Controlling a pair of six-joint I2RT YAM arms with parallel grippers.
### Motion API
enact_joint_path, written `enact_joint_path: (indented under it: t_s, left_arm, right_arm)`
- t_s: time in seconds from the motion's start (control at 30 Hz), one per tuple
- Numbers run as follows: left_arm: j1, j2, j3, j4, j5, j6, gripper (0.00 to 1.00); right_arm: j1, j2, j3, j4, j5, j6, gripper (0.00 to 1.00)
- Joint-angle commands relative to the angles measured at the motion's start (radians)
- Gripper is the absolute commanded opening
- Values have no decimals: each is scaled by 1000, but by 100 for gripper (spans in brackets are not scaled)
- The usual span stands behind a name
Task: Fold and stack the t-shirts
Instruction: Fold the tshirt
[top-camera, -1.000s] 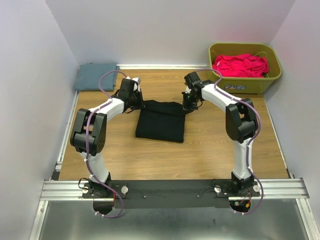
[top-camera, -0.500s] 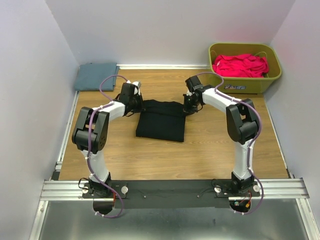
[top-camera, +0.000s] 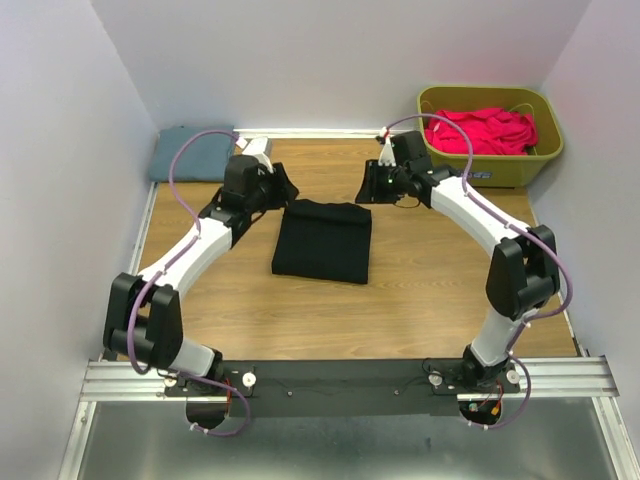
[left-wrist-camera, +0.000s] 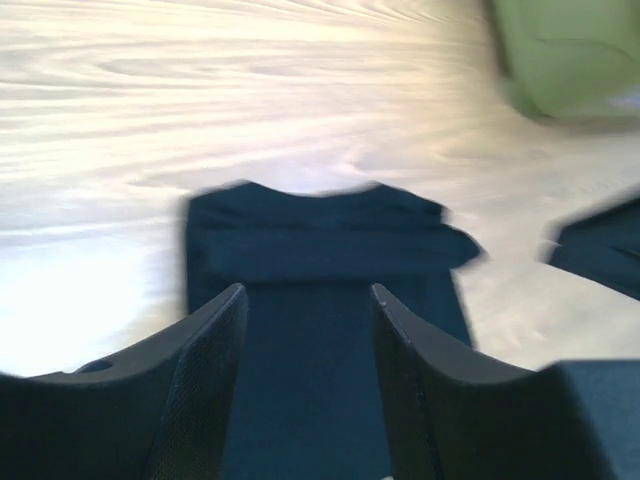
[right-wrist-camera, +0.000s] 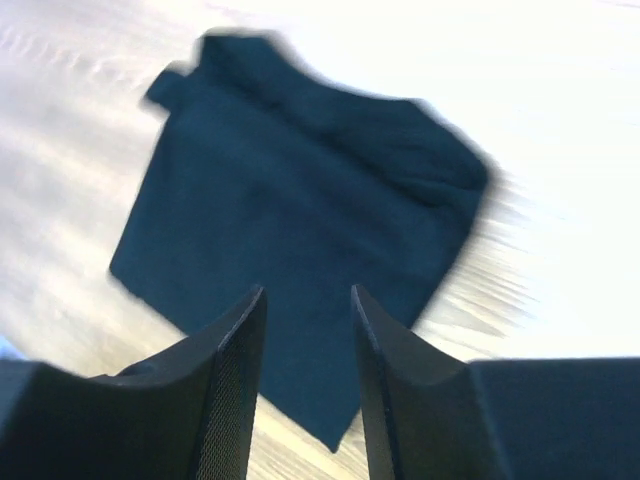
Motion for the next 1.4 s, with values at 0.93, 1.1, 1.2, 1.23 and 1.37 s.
enact_joint_path:
  t_s: [0.93,1.1,1.2,1.23,1.37]
  left_arm:
    - [-15,610,291,-16,43,12,26]
    - [21,624,301,-10,57,-3,27]
    - [51,598,298,6,77,-17,30]
    - [61,585,298,9,92,-18,32]
    - [67,490,288,7,129,-11,41]
  right_arm:
    - [-78,439,162,197,-167,31,39]
    - [-83,459,221,199,-174,78,40]
    - [-90,453,253,199,-205,106,40]
    - [-89,448,259,199,-232,107,40]
    - [-87,411,253,233,-347,141,40]
